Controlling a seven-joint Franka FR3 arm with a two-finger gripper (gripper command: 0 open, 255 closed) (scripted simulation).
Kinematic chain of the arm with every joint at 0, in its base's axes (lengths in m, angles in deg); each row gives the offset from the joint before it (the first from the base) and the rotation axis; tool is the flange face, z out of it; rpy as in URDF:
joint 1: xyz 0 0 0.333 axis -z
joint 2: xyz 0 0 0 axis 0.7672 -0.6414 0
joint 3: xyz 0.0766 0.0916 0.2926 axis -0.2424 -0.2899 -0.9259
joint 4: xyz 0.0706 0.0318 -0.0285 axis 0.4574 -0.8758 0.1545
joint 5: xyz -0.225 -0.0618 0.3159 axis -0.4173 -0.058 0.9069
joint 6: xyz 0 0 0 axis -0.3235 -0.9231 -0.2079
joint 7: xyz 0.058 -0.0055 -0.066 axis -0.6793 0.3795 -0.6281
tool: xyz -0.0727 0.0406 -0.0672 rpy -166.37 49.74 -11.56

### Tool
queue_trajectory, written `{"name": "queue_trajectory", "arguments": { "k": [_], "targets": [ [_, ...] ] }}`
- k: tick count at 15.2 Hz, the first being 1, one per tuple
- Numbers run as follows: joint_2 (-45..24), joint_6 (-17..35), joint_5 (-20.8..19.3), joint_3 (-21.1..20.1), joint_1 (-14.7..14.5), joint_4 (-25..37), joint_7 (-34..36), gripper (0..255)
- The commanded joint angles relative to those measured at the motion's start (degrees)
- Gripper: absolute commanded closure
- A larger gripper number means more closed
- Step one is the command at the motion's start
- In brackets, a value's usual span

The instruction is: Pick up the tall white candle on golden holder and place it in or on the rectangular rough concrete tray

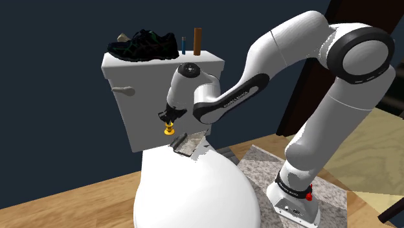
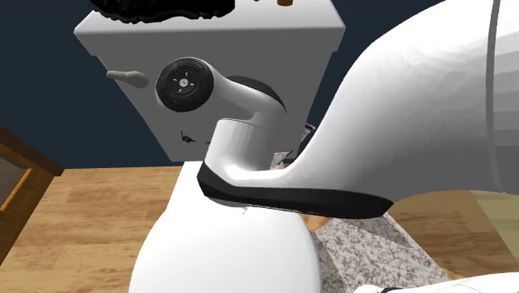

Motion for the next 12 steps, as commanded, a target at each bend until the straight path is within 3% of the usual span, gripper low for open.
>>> {"name": "queue_trajectory", "arguments": {
  "k": [1,8,12],
  "targets": [
    [1.1,-1.2,2.5,0.2,-0.4,0.6,-2.1,255],
    [4.3,-4.8,8.4,1.3,-1.8,2.4,-7.4,255],
    [10.2,-1.7,14.9,7.0,-2.5,-3.9,-16.7,255]
  ]
}}
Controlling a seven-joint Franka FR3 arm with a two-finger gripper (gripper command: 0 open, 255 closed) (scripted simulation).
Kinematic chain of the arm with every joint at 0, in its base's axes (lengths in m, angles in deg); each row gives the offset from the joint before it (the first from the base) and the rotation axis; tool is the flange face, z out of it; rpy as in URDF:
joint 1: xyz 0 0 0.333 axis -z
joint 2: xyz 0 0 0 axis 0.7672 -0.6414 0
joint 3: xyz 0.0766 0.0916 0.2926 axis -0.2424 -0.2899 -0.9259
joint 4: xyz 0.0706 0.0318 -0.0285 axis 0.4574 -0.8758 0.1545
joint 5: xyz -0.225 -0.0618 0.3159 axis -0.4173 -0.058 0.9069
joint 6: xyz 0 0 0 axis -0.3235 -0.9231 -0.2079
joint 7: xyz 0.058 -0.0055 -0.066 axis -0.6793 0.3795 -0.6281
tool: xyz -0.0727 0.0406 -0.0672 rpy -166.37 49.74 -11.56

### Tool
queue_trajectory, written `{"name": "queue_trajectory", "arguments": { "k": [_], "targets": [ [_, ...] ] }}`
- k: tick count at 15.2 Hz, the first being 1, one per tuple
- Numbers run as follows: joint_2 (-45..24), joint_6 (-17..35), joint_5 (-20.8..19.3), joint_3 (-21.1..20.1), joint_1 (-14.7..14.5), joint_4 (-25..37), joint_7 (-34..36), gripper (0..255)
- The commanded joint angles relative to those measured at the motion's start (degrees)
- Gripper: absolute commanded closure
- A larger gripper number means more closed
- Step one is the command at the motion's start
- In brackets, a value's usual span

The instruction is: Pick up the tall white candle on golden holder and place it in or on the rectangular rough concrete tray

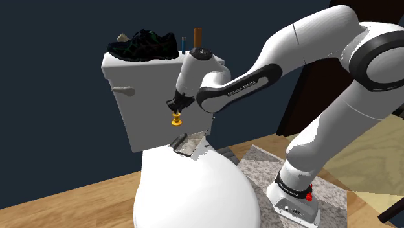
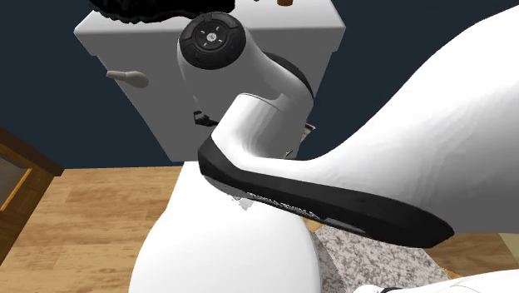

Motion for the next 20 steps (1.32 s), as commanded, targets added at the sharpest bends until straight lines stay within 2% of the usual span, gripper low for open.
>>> {"name": "queue_trajectory", "arguments": {
  "k": [1,9,16,20],
  "targets": [
    [2.3,1.2,2.5,2.7,-0.5,-2.7,-4.1,255],
    [10.1,3.9,9.6,15.6,-2.3,-11.3,-20.8,255],
    [6.8,10.1,7.4,13.3,0.0,-14.1,-18.4,255],
    [4.6,13.7,5.6,11.2,2.4,-15.4,-16.6,255]
  ]
}}
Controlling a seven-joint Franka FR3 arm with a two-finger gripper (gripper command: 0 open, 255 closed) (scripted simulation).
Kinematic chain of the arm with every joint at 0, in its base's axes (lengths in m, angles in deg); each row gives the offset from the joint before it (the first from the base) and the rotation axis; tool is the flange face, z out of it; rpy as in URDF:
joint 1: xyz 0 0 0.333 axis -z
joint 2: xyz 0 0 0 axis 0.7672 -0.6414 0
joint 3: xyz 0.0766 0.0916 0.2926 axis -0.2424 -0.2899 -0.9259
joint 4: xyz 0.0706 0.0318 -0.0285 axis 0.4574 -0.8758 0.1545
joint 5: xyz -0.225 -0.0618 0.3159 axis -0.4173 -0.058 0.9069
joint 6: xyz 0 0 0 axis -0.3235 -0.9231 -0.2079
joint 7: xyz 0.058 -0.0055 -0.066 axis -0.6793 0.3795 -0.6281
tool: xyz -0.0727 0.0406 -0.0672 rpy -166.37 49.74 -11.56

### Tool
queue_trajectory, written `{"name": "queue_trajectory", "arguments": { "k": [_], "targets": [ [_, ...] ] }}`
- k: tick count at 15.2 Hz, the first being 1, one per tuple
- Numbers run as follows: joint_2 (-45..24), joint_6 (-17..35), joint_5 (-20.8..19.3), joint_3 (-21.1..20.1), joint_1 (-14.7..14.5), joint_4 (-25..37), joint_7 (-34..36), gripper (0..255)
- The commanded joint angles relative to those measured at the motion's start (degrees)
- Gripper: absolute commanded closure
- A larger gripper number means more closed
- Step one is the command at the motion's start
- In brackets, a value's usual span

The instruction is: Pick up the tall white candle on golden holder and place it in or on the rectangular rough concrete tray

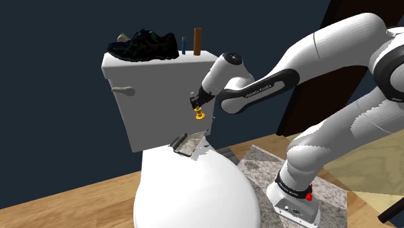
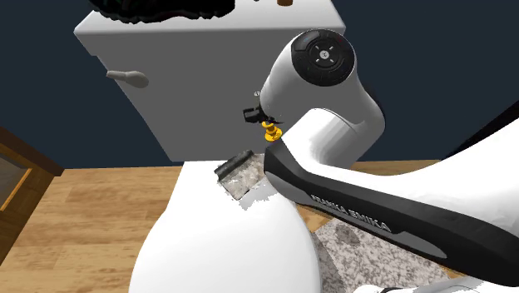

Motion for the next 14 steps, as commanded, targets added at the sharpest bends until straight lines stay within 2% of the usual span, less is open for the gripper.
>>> {"name": "queue_trajectory", "arguments": {
  "k": [1,4,11,12,13,14],
  "targets": [
    [-7.2,2.8,-1.3,-0.2,3.1,-0.3,1.0,255],
    [-9.0,5.4,-3.6,-2.2,5.5,-1.1,3.1,255],
    [-9.0,5.5,-3.1,-2.7,5.9,-1.1,2.8,255],
    [-9.2,6.3,-3.6,-2.9,6.4,-1.5,3.0,0],
    [-10.6,7.0,-4.7,-4.5,7.7,-0.8,4.6,0],
    [-10.9,6.5,-4.8,-5.0,7.8,-0.2,5.0,0]
  ]
}}
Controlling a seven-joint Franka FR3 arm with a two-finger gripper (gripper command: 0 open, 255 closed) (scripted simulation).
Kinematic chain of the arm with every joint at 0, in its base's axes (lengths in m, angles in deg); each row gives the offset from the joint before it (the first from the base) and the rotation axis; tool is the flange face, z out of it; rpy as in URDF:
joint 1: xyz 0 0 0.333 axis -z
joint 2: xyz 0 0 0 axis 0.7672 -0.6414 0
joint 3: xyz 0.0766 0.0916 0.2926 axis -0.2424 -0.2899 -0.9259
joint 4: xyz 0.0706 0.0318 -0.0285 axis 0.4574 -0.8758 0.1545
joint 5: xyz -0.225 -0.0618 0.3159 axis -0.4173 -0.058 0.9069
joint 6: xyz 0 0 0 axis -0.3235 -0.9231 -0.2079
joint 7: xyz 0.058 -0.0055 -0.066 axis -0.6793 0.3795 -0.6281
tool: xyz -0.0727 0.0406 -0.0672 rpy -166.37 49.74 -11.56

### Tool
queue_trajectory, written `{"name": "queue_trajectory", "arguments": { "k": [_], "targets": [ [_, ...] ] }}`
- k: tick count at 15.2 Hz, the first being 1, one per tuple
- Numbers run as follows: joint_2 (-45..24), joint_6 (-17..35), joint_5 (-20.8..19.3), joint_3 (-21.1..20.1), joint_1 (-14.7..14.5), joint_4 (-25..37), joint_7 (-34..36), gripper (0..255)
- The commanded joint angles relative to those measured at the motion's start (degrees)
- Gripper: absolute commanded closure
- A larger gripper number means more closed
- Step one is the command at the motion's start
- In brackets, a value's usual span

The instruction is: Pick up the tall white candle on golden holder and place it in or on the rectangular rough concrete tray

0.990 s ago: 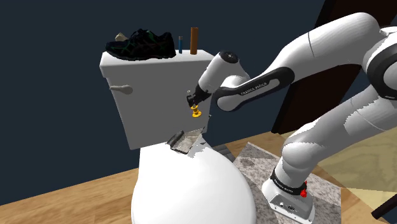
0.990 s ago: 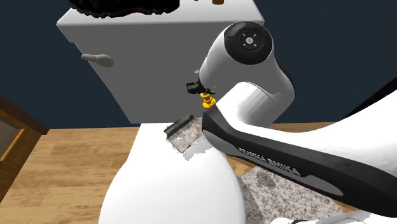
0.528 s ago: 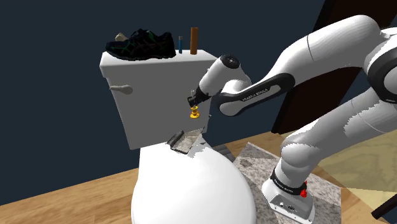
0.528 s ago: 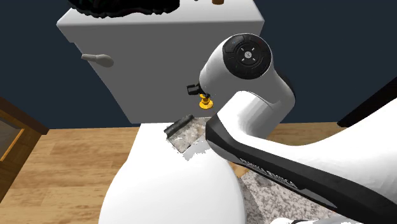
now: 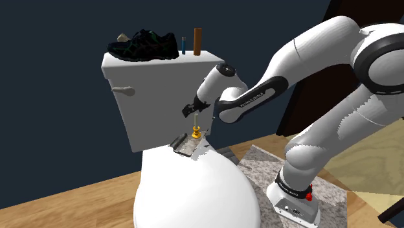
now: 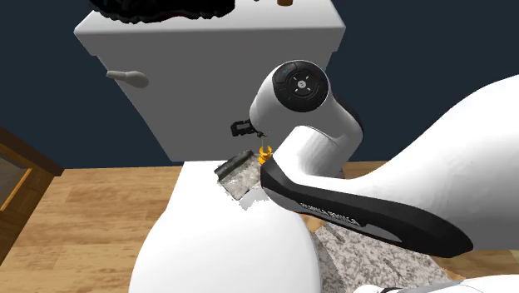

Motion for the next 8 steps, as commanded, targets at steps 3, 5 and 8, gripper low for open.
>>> {"name": "queue_trajectory", "arguments": {
  "k": [3,5,8],
  "targets": [
    [-2.5,-1.1,1.6,3.7,1.0,-0.9,-1.8,0],
    [2.4,-5.2,5.5,7.0,-3.6,-1.8,-4.7,0],
    [6.8,-9.2,8.0,8.9,-6.3,-2.2,-6.6,0]
  ]
}}
